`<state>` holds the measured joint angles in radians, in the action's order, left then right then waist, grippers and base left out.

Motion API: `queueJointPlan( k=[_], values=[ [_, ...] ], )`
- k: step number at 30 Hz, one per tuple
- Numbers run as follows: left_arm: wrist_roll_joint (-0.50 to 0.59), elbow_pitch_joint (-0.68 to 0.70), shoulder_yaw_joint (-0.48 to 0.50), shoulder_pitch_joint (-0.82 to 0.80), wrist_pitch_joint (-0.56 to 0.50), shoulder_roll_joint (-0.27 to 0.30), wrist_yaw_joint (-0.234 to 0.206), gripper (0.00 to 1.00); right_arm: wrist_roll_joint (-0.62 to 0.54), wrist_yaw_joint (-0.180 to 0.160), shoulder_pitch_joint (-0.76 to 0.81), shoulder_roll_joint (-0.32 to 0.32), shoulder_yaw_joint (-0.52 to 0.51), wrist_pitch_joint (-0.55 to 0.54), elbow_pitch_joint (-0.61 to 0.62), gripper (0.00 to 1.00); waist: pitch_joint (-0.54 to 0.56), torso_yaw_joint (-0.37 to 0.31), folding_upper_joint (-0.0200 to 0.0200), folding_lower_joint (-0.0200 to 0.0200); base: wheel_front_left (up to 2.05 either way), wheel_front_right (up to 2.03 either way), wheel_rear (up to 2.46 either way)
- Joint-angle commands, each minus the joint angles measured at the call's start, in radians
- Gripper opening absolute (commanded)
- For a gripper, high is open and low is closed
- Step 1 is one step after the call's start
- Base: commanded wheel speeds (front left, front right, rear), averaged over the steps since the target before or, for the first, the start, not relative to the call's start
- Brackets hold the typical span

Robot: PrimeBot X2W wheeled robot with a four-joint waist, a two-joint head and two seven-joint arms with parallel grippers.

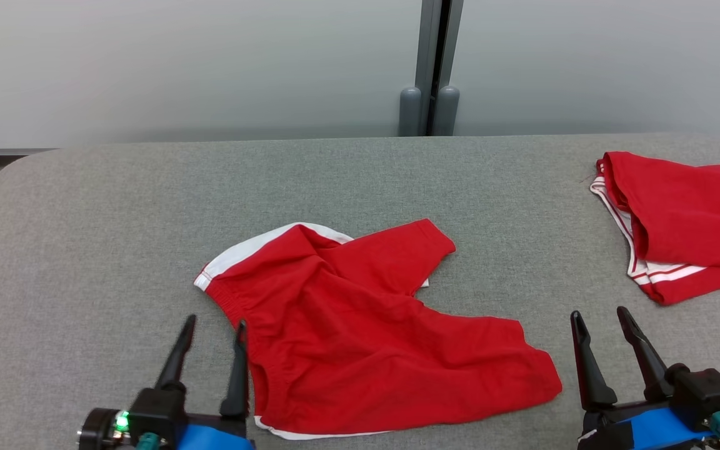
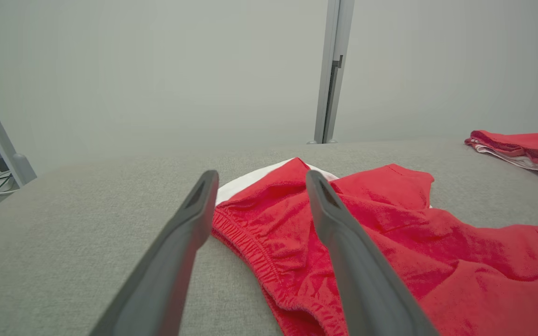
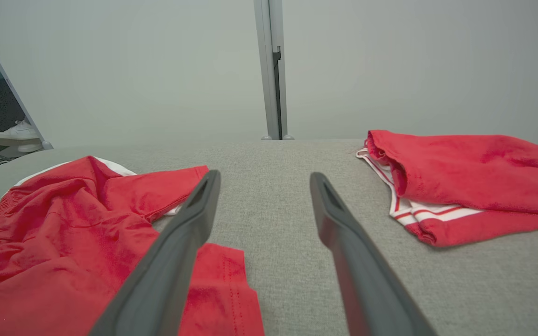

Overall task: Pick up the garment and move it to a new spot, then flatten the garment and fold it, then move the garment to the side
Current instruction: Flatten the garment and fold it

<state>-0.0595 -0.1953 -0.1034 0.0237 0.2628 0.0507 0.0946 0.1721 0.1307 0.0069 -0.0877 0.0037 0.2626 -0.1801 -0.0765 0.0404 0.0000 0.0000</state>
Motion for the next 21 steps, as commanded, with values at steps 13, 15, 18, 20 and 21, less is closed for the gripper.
queueJointPlan(
  k=[13, 15, 18, 20, 21],
  values=[
    [-0.004, -0.236, -0.123, -0.003, 0.002, 0.000, 0.031, 1.00, 0.014, 0.000, -0.023, -0.012, 0.014, 0.003, -0.037, 1.00, -0.022, -0.024, 0.0000, 0.0000, 0.00, 0.00, 0.00],
    [-0.013, -0.274, -0.127, -0.013, 0.002, 0.000, 0.033, 1.00, 0.015, 0.000, -0.028, -0.013, 0.018, 0.003, -0.041, 1.00, -0.027, -0.030, 0.0000, 0.0000, 0.00, 0.00, 0.00],
    [-0.024, -0.332, -0.143, -0.027, 0.002, 0.000, 0.035, 1.00, 0.019, 0.000, -0.033, -0.018, 0.019, 0.003, -0.047, 1.00, -0.032, -0.036, 0.0000, 0.0000, 0.00, 0.00, 0.00],
    [-0.032, -0.362, -0.157, -0.044, 0.002, 0.000, 0.037, 1.00, 0.019, 0.000, -0.032, -0.019, 0.019, 0.003, -0.050, 1.00, -0.035, -0.039, 0.0000, 0.0000, 0.00, 0.00, 0.00],
    [-0.039, -0.374, -0.164, -0.052, 0.002, 0.000, 0.037, 1.00, 0.021, 0.000, -0.033, -0.020, 0.019, 0.003, -0.050, 1.00, -0.036, -0.040, 0.0000, 0.0000, 0.00, 0.00, 0.00]
  ],
)
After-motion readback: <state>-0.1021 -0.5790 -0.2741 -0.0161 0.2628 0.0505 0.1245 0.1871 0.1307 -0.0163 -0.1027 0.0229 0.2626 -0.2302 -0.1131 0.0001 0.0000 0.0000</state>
